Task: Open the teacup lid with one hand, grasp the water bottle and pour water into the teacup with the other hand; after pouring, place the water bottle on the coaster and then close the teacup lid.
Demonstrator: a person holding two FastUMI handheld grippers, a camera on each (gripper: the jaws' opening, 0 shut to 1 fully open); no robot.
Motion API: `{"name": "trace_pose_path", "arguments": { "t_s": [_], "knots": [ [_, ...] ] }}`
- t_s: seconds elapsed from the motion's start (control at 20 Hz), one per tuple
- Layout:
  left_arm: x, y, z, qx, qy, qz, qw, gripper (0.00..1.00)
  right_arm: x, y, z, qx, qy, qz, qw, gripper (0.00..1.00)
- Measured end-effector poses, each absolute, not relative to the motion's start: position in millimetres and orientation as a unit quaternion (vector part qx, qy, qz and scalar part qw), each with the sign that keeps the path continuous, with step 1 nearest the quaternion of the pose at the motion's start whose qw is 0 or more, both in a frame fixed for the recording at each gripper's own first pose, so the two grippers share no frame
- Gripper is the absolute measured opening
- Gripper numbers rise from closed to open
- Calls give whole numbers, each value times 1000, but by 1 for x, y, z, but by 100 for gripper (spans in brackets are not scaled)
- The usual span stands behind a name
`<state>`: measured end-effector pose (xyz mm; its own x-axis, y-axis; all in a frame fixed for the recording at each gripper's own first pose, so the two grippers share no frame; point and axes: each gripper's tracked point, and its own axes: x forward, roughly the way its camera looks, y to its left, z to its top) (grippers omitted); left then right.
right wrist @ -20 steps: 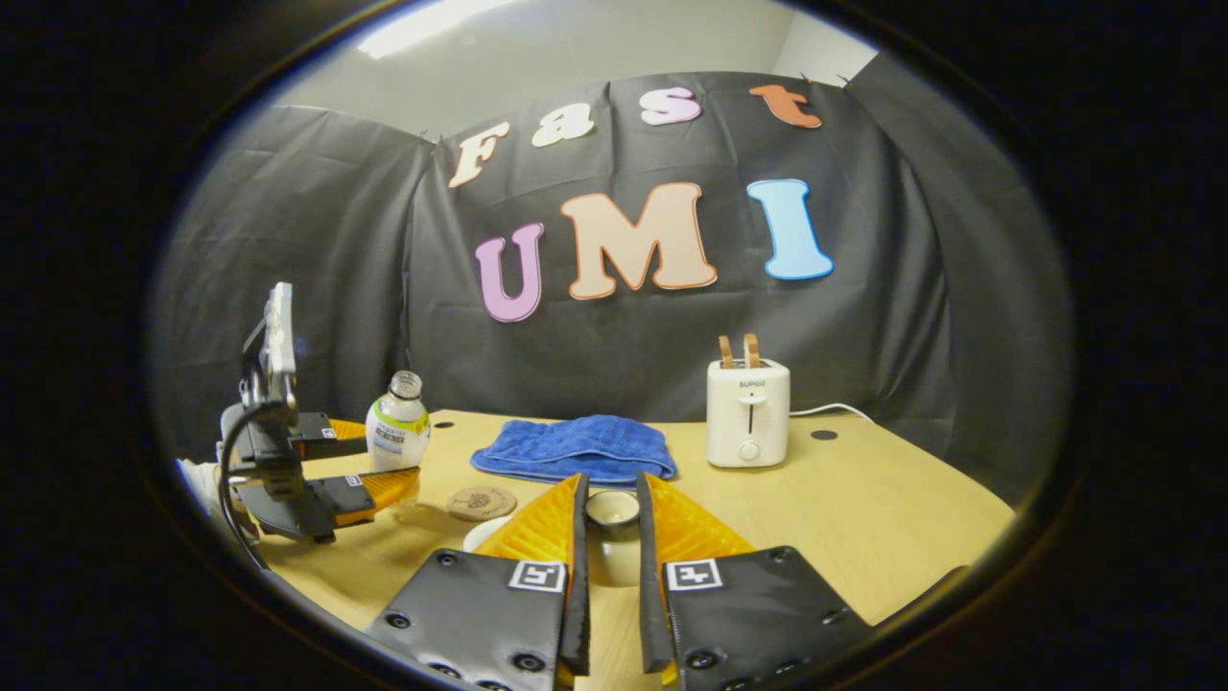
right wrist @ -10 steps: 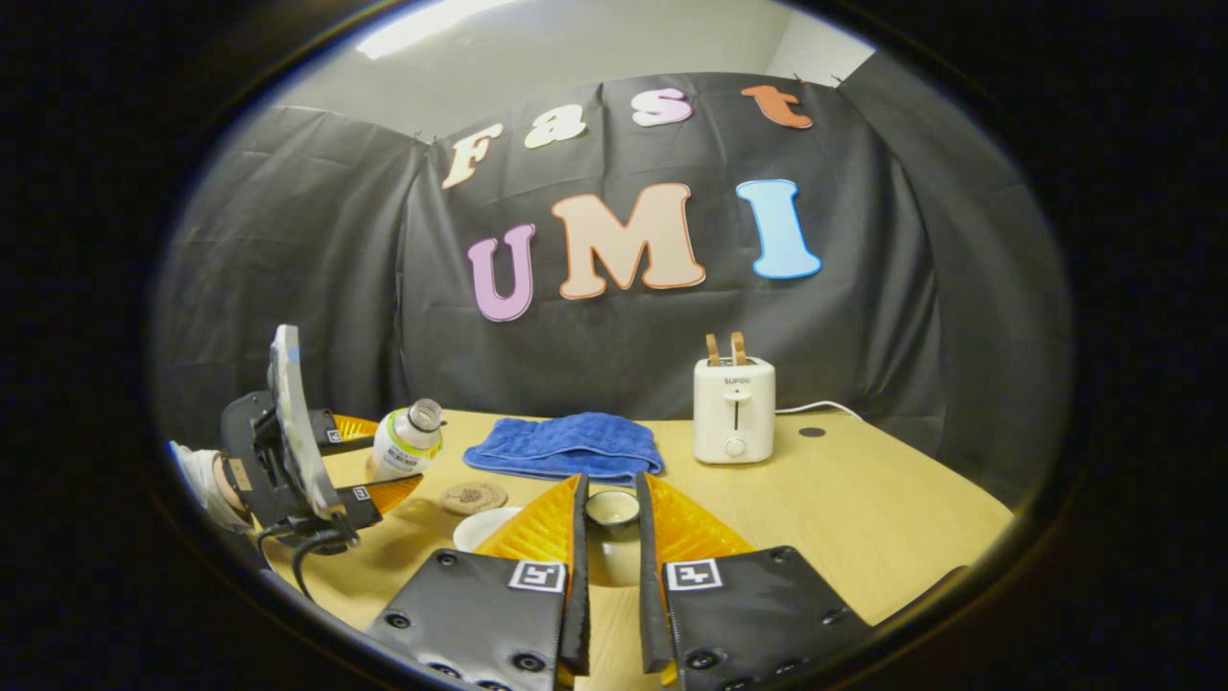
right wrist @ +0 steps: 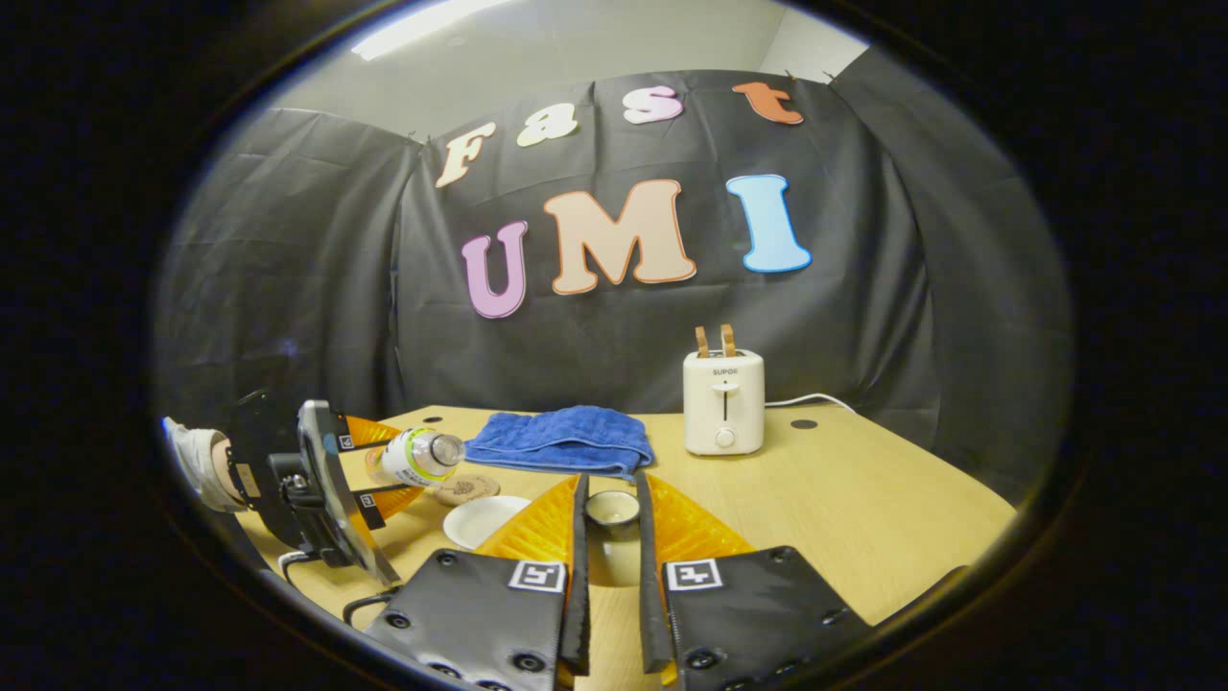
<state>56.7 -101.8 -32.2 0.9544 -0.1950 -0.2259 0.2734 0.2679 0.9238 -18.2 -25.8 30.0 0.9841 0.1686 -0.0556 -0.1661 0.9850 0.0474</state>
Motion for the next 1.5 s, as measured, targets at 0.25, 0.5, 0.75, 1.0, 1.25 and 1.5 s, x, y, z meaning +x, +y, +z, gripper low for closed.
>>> {"name": "trace_pose_path", "arguments": {
  "t_s": [0.25, 0.5, 0.75, 1.0, 1.25, 1.5],
  "knots": [
    [61, -100, -31, 633, 28, -142, 761, 55, -19, -26, 32, 22, 28, 86, 996, 23],
    [62, -99, -33, 672, 34, -149, 725, 56, -18, -22, 28, 18, 31, 93, 995, 24],
    [64, -100, -29, 709, 30, -150, 689, 56, -20, -21, 28, 18, 31, 98, 995, 22],
    [65, -95, -33, 749, 38, -156, 643, 57, -19, -23, 26, 19, 32, 99, 994, 23],
    [63, -95, -30, 776, 37, -156, 610, 56, -17, -25, 24, 24, 35, 100, 994, 24],
    [63, -94, -30, 794, 32, -156, 587, 56, -19, -27, 26, 26, 33, 99, 994, 22]
  ]
}}
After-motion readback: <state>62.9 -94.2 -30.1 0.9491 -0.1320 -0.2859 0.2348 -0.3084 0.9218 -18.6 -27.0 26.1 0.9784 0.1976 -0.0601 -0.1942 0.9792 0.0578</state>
